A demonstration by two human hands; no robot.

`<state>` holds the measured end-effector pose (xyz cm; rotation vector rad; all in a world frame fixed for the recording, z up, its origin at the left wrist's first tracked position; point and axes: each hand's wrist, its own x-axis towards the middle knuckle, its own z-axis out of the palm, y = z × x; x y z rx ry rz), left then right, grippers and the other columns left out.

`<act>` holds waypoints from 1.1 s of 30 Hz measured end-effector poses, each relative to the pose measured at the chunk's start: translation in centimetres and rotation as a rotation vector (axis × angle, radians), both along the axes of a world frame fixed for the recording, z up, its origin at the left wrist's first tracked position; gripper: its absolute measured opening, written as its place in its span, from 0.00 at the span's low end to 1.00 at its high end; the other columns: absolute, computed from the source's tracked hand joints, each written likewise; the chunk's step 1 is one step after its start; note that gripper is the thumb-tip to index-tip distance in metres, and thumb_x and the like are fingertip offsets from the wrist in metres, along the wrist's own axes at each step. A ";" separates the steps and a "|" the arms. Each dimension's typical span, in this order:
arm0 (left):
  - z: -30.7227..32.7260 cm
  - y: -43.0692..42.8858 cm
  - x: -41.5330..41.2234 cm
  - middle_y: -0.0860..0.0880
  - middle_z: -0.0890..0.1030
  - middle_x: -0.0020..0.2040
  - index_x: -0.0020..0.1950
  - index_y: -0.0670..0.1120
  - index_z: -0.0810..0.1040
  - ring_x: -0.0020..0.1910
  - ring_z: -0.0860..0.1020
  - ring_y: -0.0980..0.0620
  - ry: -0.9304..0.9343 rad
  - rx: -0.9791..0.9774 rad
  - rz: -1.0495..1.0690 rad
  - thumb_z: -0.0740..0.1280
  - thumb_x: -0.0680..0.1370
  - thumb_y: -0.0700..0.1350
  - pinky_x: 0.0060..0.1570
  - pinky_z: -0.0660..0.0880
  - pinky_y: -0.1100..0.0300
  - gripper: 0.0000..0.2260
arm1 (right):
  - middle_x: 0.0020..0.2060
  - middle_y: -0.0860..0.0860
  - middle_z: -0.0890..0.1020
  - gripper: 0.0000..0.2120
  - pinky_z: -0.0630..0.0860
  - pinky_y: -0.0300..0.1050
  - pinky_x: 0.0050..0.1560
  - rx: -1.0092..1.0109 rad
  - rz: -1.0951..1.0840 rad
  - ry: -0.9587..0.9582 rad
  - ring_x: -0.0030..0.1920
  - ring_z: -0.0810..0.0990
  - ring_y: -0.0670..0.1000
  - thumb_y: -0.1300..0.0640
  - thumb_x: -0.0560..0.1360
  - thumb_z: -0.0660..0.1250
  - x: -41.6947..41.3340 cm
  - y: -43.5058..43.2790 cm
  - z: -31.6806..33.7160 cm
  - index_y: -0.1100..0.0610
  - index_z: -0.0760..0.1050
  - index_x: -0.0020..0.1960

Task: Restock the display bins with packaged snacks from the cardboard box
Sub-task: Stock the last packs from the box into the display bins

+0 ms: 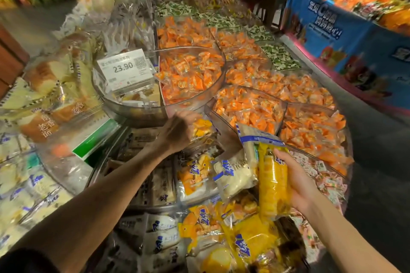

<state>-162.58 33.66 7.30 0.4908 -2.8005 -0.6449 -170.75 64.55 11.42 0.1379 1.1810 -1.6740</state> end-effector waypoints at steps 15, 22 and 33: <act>7.9 2.9 19.1 0.49 0.73 0.36 0.40 0.33 0.73 0.34 0.71 0.56 -0.112 0.674 -0.186 0.67 0.77 0.61 0.36 0.69 0.61 0.28 | 0.36 0.57 0.86 0.34 0.81 0.46 0.32 -0.187 0.399 0.043 0.33 0.85 0.54 0.45 0.36 0.87 11.4 -11.3 2.4 0.56 0.87 0.40; 3.0 0.3 29.4 0.59 0.70 0.30 0.35 0.48 0.74 0.30 0.68 0.59 -0.120 0.869 -0.067 0.76 0.75 0.46 0.33 0.65 0.60 0.13 | 0.41 0.62 0.85 0.39 0.82 0.52 0.37 0.010 0.460 -0.024 0.36 0.85 0.60 0.48 0.41 0.88 19.0 -13.5 -1.7 0.62 0.85 0.48; -0.6 -8.7 42.9 0.55 0.65 0.71 0.71 0.67 0.66 0.70 0.65 0.54 -0.168 1.152 0.116 0.70 0.78 0.40 0.55 0.69 0.71 0.30 | 0.43 0.66 0.84 0.37 0.83 0.55 0.41 0.156 0.416 -0.100 0.37 0.85 0.62 0.54 0.43 0.89 33.1 -19.2 -4.7 0.66 0.85 0.49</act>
